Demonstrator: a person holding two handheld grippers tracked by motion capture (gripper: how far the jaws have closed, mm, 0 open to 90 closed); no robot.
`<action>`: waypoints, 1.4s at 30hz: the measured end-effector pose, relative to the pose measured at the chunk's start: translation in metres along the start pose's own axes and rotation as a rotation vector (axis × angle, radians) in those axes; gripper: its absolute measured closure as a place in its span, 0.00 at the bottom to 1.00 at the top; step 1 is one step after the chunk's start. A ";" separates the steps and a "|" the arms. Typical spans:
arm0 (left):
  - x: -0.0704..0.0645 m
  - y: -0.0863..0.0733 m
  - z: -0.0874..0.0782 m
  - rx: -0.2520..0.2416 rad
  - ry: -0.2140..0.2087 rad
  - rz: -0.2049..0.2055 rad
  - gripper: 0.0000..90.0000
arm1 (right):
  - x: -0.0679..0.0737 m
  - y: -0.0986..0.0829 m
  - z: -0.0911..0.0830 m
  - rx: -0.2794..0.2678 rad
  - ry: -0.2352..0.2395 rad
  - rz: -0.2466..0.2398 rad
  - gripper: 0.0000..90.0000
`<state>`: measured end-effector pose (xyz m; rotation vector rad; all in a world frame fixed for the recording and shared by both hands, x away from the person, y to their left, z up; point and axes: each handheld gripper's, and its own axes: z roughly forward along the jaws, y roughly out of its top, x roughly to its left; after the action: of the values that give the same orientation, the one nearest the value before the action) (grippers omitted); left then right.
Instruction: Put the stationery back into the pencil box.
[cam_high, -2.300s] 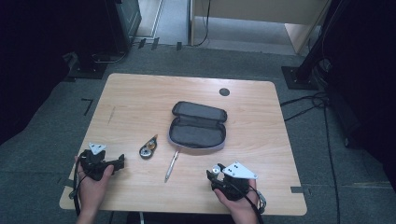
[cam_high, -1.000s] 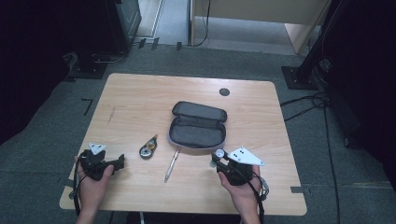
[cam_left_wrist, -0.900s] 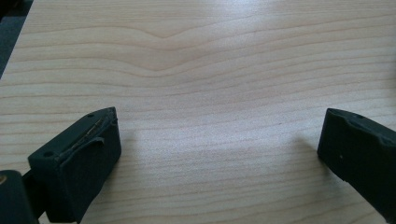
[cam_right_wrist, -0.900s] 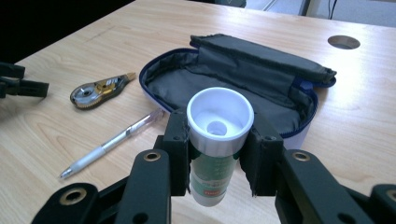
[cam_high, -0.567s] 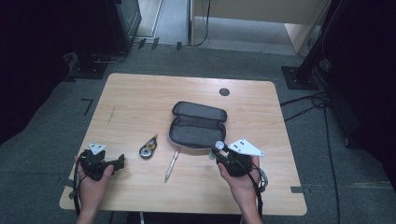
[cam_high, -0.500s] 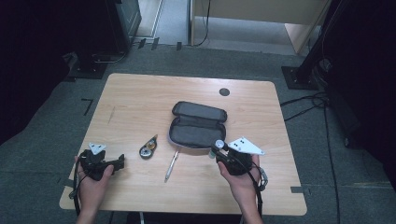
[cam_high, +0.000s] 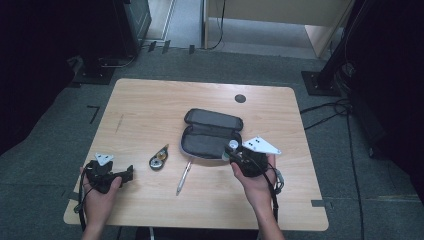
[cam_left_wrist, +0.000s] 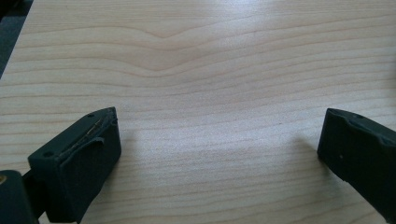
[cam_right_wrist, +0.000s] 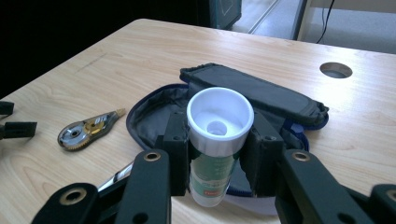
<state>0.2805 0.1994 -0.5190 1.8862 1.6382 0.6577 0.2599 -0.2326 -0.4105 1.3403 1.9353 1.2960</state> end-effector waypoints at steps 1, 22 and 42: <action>0.000 0.000 0.000 0.000 0.000 0.000 0.00 | -0.001 0.003 0.003 0.000 0.002 0.003 0.73; 0.000 0.000 0.000 0.001 0.000 0.001 0.00 | -0.011 0.016 0.048 0.035 -0.033 0.001 0.73; 0.000 0.000 0.000 0.002 0.001 0.002 0.00 | -0.024 0.008 0.099 0.073 -0.093 0.008 0.73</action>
<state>0.2805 0.1995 -0.5189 1.8893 1.6384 0.6577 0.3507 -0.2094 -0.4521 1.4188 1.9316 1.1557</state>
